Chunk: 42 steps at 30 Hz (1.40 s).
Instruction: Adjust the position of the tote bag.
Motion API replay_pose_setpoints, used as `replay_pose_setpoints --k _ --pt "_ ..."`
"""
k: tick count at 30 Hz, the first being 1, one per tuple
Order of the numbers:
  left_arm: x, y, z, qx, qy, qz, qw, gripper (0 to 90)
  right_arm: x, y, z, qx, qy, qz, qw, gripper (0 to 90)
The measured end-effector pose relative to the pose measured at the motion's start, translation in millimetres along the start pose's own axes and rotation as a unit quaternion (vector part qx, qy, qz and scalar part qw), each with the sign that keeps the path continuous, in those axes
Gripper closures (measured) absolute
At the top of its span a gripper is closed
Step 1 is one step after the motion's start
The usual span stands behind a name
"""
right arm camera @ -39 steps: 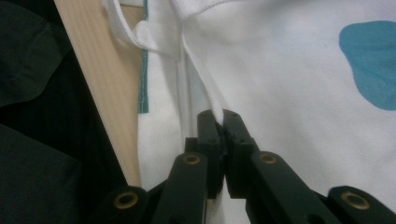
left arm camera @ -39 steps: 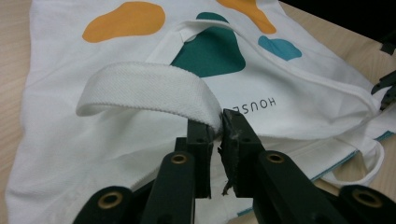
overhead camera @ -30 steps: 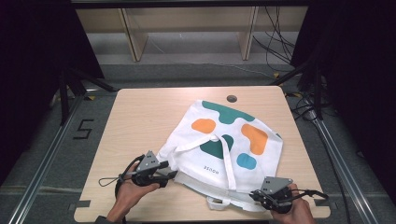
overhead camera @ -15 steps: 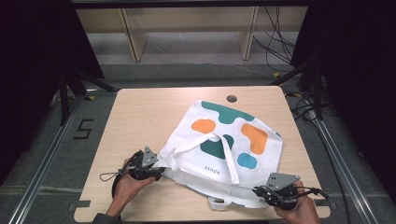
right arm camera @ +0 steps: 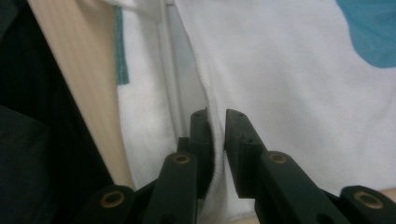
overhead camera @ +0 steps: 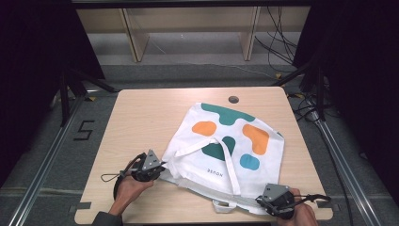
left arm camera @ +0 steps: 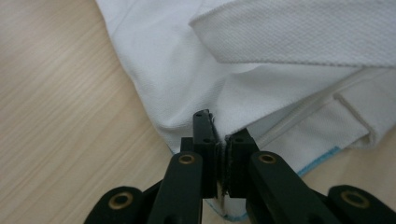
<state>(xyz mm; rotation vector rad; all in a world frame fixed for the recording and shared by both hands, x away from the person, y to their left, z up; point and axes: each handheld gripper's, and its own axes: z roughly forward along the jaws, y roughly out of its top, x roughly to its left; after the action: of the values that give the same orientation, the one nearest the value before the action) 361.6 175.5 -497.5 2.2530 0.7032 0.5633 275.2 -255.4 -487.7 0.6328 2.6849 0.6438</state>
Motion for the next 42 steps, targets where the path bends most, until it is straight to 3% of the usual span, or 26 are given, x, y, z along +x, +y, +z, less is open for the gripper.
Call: replay_pose_setpoints --k 1,2,3,4,5,6,7,8,9,10,11,12,14,17,21,22,24,26,30,31,32,34,35,38,42 --pt "-3.8 -0.3 -1.0 -0.006 -0.004 -0.009 0.9999 85.7 -5.8 -1.5 -3.2 0.016 -0.011 -0.012 0.9998 82.3" --pt "-5.3 -0.1 -2.9 -0.005 -0.009 -0.005 0.9999 85.8 -3.7 -0.9 -3.7 0.001 -0.006 0.026 0.9997 82.4" --pt "-6.7 -0.2 -5.6 -0.006 -0.013 -0.005 0.9999 85.8 -11.1 -3.3 -7.2 0.011 -0.02 -0.009 0.9997 82.4" --pt "-8.4 -0.2 -8.8 -0.011 -0.015 -0.009 0.9998 85.8 -10.3 -1.8 -9.3 0.002 -0.006 0.026 0.9997 82.5" --pt "-9.5 -0.2 -11.8 -0.013 -0.016 -0.01 0.9997 85.9 -11.6 -2.2 -11.4 -0.005 -0.017 0.031 0.9994 82.5" --pt "-11.6 -0.2 -15.2 -0.015 -0.018 -0.013 0.9996 85.8 -17.4 -3.6 -12.2 -0.012 -0.045 0.014 0.9988 82.5" --pt "-14.1 -0.5 -17.7 -0.019 -0.021 -0.014 0.9995 85.8 -17.1 -2.3 -15.2 -0.014 -0.029 0.032 0.999 82.5" --pt "-16.1 -0.6 -20.6 -0.018 -0.024 -0.01 0.9995 85.8 -19.7 -2.1 -18.0 -0.017 -0.029 0.038 0.9987 82.5" --pt "-18.8 -1.3 -22.2 -0.021 -0.028 -0.014 0.9993 85.9 -27.2 -3.3 -20.2 -0.016 -0.048 0.012 0.9986 82.5" --pt "-19.8 -1.4 -24.4 -0.021 -0.029 -0.01 0.9993 85.9 -30.2 -3.3 -22.0 -0.019 -0.044 0.012 0.9988 82.5" --pt "-21.3 -1.6 -26.1 -0.024 -0.036 -0.016 0.9989 85.8 -29.2 -1.9 -22.8 -0.03 -0.04 0.042 0.9979 82.5" --pt "-21.2 -0.7 -29.5 -0.021 -0.037 -0.009 0.9991 85.9 -30.9 -1.6 -24.7 -0.032 -0.034 0.05 0.9977 82.5" --pt "-21.4 -0.9 -34.2 -0.036 -0.041 -0.016 0.9984 85.8 -36.4 -0.8 -29.3 -0.047 -0.023 0.06 0.9968 82.5" --pt "-23.9 1.2 -43.7 -0.051 -0.047 -0.031 0.9971 85.7 -46.6 2.7 -36.5 -0.067 -0.017 0.059 0.9958 82.5" --pt "-26.3 4.4 -54.7 -0.05 -0.052 -0.02 0.9972 85.3 -58.6 13.8 -50.4 -0.08 -0.017 0.062 0.9948 82.6" --pt "-26.4 4.6 -56.1 -0.05 -0.052 -0.021 0.9972 85.0 -63.1 18.0 -56.5 -0.079 -0.014 0.058 0.9951 82.8" --pt "-27.4 4.9 -58.6 -0.054 -0.052 -0.031 0.9967 85.1 -68.5 24.0 -61.9 -0.101 -0.019 0.057 0.993 88.4" --pt "-28.5 6.6 -61.6 -0.058 -0.057 -0.039 0.9959 85.1 -73.8 29.9 -68.6 -0.096 -0.014 0.056 0.9937 88.5" --pt "-32.1 9.9 -69.3 -0.06 -0.058 -0.032 0.996 85.0 -83.1 40.3 -74.5 -0.098 -0.018 0.041 0.9942 88.5" --pt "-36.1 10.1 -69.2 -0.073 -0.061 -0.048 0.9943 85.0 -84.8 41.7 -75.7 -0.097 -0.024 0.048 0.9938 88.5" --pt "-36.8 10.8 -72.7 -0.059 -0.06 -0.036 0.9958 85.0 -87.1 43.0 -75.8 -0.101 -0.024 0.049 0.9934 88.5" --pt "-42.7 10.7 -75.0 -0.062 -0.066 -0.033 0.9953 84.7 -92.2 45.3 -77.4 -0.099 -0.021 0.045 0.9938 88.5" --pt "-46.7 10.4 -75.1 -0.069 -0.07 -0.043 0.9942 84.5 -93.2 45.7 -77.4 -0.101 -0.02 0.056 0.9931 88.5" --pt "-54.5 10.9 -78.4 -0.067 -0.078 -0.035 0.9941 83.8 -101.6 45.8 -77.2 -0.1 -0.02 0.06 0.993 88.6" --pt "-59.4 11.5 -76.2 -0.064 -0.086 -0.042 0.9934 82.2 -108.9 42.7 -71.9 -0.105 -0.018 0.072 0.9917 88.5"
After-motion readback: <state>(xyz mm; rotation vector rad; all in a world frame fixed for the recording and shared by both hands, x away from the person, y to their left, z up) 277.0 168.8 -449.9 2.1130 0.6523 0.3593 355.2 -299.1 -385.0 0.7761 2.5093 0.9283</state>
